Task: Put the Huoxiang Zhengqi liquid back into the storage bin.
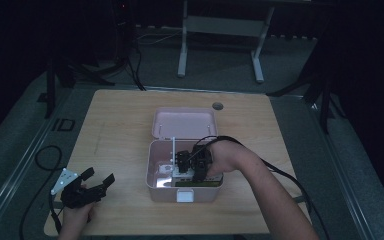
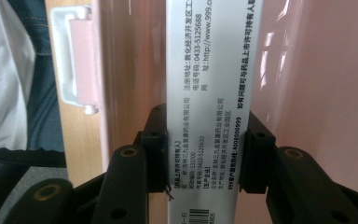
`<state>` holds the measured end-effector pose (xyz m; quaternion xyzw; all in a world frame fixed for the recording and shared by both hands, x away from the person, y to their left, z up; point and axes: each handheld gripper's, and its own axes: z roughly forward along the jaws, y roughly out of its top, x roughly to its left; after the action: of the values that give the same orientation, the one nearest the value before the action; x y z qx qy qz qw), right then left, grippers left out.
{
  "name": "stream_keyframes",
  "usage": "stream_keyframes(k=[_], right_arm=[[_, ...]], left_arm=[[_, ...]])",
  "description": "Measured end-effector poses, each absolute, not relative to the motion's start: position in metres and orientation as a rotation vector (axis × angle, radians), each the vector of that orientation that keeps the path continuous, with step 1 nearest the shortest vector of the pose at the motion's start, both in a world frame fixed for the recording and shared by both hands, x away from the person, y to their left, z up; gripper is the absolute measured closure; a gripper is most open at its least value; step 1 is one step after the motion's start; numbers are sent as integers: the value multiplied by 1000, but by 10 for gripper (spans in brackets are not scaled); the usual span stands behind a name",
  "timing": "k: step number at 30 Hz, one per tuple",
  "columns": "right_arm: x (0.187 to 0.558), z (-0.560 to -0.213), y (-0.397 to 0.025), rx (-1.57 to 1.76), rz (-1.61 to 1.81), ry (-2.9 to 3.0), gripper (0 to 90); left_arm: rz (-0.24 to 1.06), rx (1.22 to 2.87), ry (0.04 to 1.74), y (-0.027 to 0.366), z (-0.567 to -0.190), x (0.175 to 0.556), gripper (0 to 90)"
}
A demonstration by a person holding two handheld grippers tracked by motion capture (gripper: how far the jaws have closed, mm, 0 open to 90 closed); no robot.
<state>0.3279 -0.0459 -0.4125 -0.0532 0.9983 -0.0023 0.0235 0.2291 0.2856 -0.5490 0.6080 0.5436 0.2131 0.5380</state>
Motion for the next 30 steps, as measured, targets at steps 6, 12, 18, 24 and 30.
stream_keyframes(k=[6, 12, 18, 24, 30], right_arm=[[328, -419, -44, -178, -13, 3085, 615], [329, -425, -44, -174, -17, 3081, 615], [330, -433, -44, -153, -19, 3089, 614], [331, -440, -43, -141, -15, 3099, 614], [333, -448, -43, -121, -25, 3104, 614]], left_arm=[[508, 1450, 1290, 285, -549, 229, 70], [509, 1450, 1290, 285, -549, 229, 70], [509, 1452, 1288, 285, -549, 229, 70], [507, 1450, 1288, 285, -549, 229, 70], [507, 1450, 1287, 285, -549, 229, 70]])
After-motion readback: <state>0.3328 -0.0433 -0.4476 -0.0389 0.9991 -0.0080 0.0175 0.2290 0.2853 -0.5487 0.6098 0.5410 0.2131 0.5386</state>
